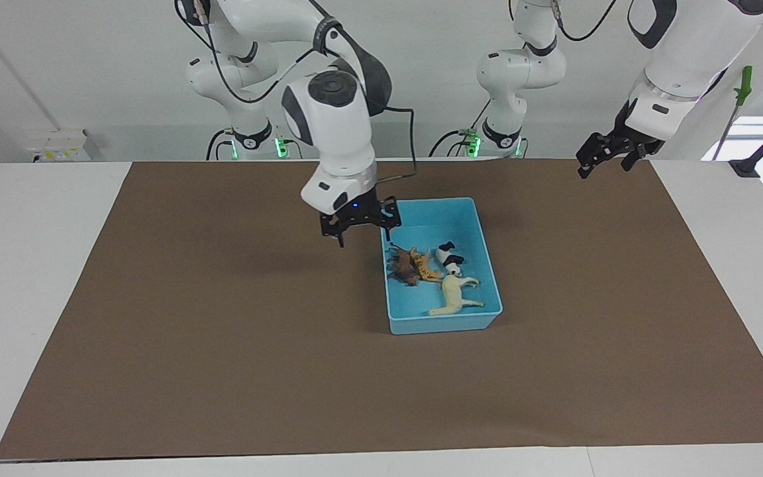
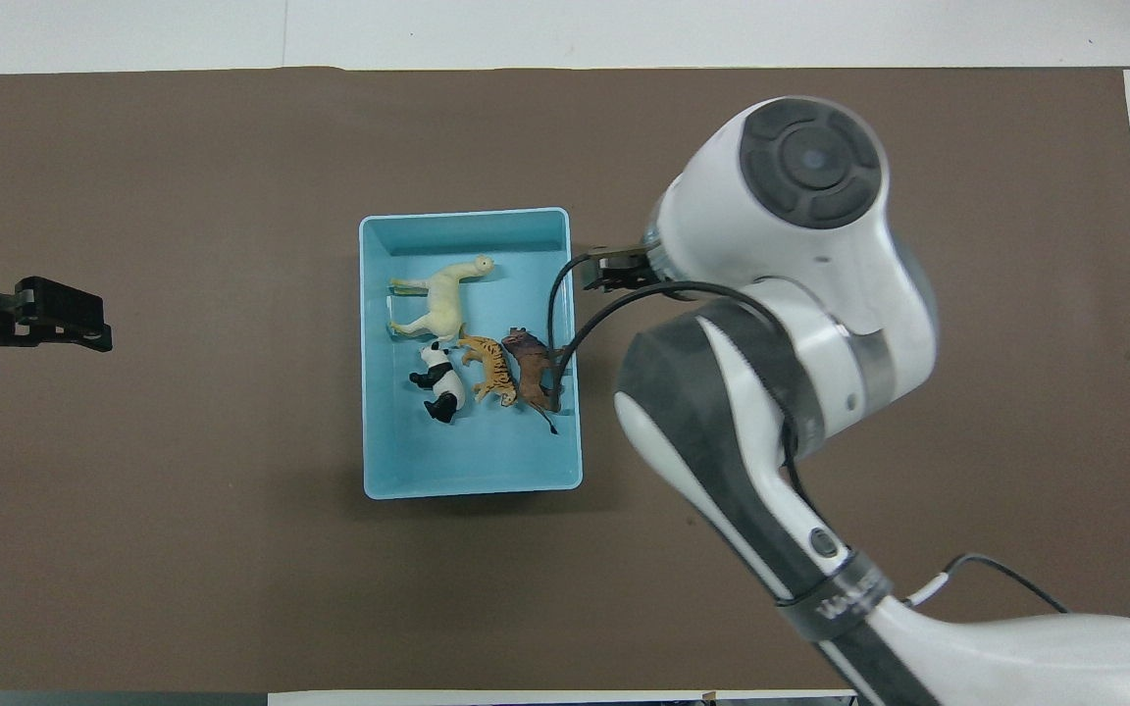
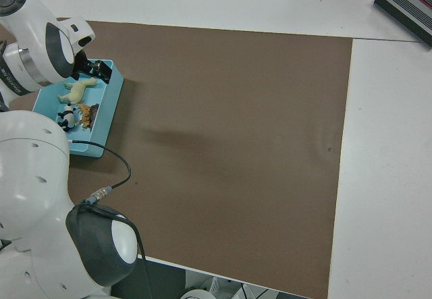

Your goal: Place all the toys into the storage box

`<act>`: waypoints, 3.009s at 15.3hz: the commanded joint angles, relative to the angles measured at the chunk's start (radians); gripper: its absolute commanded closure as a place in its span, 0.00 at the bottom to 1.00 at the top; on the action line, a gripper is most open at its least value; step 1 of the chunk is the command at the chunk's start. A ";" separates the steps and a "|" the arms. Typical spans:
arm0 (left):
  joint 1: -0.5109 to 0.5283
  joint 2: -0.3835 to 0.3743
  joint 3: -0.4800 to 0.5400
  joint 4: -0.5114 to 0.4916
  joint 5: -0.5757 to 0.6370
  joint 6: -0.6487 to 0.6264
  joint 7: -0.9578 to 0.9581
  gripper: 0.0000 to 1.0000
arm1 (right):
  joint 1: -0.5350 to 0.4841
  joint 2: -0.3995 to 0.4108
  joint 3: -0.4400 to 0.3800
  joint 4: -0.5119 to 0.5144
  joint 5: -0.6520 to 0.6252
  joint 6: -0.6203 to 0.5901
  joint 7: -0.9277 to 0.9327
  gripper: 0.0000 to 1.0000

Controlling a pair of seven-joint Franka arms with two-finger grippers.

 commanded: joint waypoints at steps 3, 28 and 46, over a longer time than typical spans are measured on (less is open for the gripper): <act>-0.027 0.015 0.054 0.018 0.001 -0.025 0.046 0.00 | -0.256 -0.101 0.012 -0.050 0.001 -0.090 -0.268 0.00; -0.036 0.049 0.045 0.075 -0.010 -0.033 0.166 0.00 | -0.490 -0.214 0.009 -0.068 -0.049 -0.316 -0.388 0.00; -0.066 0.046 0.039 0.035 -0.002 -0.011 0.164 0.00 | -0.488 -0.217 0.006 -0.073 -0.038 -0.316 -0.383 0.00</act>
